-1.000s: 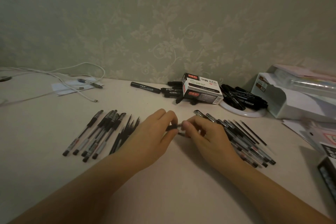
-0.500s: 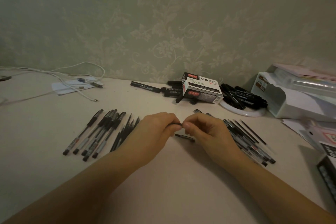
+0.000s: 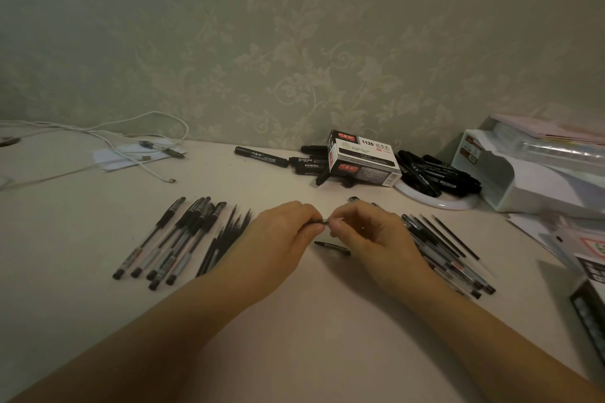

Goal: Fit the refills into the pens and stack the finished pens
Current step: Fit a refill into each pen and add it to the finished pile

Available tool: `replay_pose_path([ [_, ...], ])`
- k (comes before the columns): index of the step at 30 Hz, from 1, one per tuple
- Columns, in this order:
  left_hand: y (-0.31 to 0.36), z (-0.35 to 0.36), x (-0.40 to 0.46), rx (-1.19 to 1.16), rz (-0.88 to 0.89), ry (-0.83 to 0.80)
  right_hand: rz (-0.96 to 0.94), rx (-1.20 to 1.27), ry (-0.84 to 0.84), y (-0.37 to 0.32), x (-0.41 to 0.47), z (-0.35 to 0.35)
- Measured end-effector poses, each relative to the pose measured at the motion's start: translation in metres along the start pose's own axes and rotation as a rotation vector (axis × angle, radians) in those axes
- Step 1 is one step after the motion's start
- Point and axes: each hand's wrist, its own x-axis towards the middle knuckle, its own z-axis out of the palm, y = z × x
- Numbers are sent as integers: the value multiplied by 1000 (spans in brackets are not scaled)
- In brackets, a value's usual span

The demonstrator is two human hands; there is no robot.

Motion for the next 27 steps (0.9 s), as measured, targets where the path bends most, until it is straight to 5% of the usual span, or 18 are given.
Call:
replay_pose_path([
  [21, 4, -1, -2, -17, -9, -53, 74, 123, 4, -3, 1, 2],
  [27, 5, -6, -3, 4, -25, -25, 99, 148, 215, -3, 4, -2],
])
